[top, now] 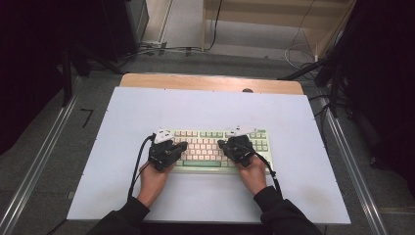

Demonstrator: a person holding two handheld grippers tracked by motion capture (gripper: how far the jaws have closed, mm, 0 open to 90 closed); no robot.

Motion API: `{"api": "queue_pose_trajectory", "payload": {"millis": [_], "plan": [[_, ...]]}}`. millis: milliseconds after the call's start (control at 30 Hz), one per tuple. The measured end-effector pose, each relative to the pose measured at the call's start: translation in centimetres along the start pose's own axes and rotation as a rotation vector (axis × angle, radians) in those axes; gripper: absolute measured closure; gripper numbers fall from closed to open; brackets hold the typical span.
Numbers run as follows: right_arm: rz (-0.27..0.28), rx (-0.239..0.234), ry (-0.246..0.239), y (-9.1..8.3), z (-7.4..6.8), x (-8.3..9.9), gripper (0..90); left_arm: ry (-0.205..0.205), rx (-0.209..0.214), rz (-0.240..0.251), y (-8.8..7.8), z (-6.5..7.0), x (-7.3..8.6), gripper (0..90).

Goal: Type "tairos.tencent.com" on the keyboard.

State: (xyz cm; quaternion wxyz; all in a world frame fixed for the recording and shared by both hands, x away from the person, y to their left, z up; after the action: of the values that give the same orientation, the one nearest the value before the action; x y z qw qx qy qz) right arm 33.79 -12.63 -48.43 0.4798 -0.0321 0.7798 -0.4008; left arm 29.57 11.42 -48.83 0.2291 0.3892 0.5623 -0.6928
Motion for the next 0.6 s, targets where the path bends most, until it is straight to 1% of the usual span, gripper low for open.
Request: {"api": "queue_pose_trajectory", "payload": {"millis": [200,300,333,400,433,600], "plan": [[-0.006,0.001,0.002,0.19,0.20,0.08,87.2,-0.001,0.002,0.001,-0.01,-0.02,0.02,89.0],[-0.017,-0.002,0.009,0.40,0.20,0.18,87.2,-0.001,0.003,-0.002,0.00,-0.04,0.06,89.0],[-0.030,-0.003,0.008,0.56,0.31,0.22,87.2,-0.002,0.003,-0.001,-0.02,-0.04,0.08,89.0],[-0.031,-0.017,0.031,0.48,0.42,0.15,87.2,-0.005,0.004,-0.001,-0.09,-0.06,0.09,89.0],[-0.029,-0.015,0.036,0.41,0.43,0.13,87.2,-0.005,0.004,0.000,-0.14,-0.08,0.09,89.0],[0.012,-0.018,0.020,-0.20,0.17,-0.07,87.2,-0.008,0.001,0.000,-0.23,-0.29,0.11,89.0]]}}
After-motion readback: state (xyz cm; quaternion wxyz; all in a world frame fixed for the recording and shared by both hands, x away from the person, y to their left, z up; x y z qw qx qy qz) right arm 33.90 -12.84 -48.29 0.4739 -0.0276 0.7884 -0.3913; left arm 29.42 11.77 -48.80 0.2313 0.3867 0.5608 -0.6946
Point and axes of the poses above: each handheld gripper's, and its own axes: y roughly forward along the jaws, x roughly out of its underside, z roughly to its right, the point moved 1 cm from there along y, roughly forward along the jaws, and after that the axes turned 15 degrees about -x, right-handed, at the moved point
